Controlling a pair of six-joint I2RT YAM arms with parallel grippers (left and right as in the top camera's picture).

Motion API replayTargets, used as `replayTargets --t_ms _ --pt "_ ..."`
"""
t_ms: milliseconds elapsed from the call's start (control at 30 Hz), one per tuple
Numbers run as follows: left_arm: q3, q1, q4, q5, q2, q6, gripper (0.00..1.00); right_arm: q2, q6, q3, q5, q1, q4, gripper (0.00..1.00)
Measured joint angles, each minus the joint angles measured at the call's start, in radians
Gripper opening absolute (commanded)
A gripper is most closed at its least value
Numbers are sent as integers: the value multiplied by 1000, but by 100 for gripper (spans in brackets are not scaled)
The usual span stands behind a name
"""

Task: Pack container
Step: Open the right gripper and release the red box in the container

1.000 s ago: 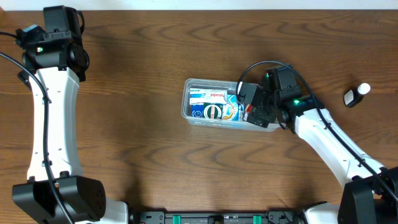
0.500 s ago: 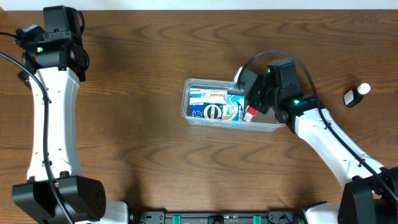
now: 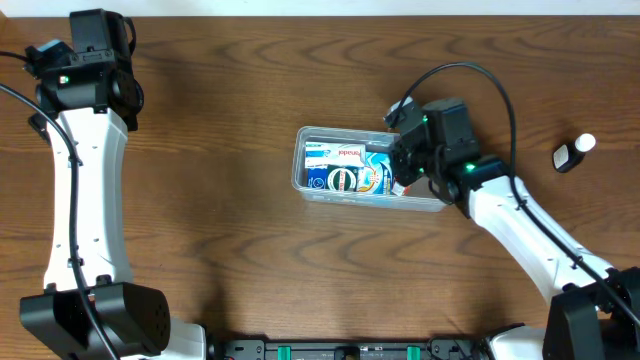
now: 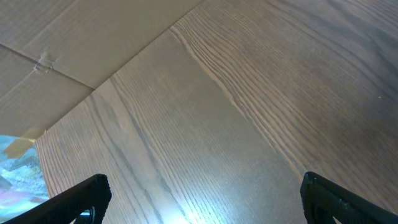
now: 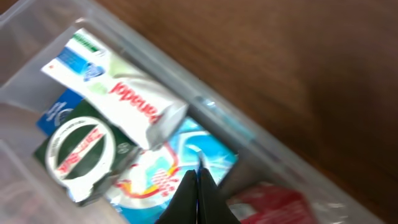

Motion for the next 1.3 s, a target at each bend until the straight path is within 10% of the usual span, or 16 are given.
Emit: replayTargets --t_ms 1300 --pt "0 0 0 0 0 0 98 0 33 -3 247 17 -225 1"
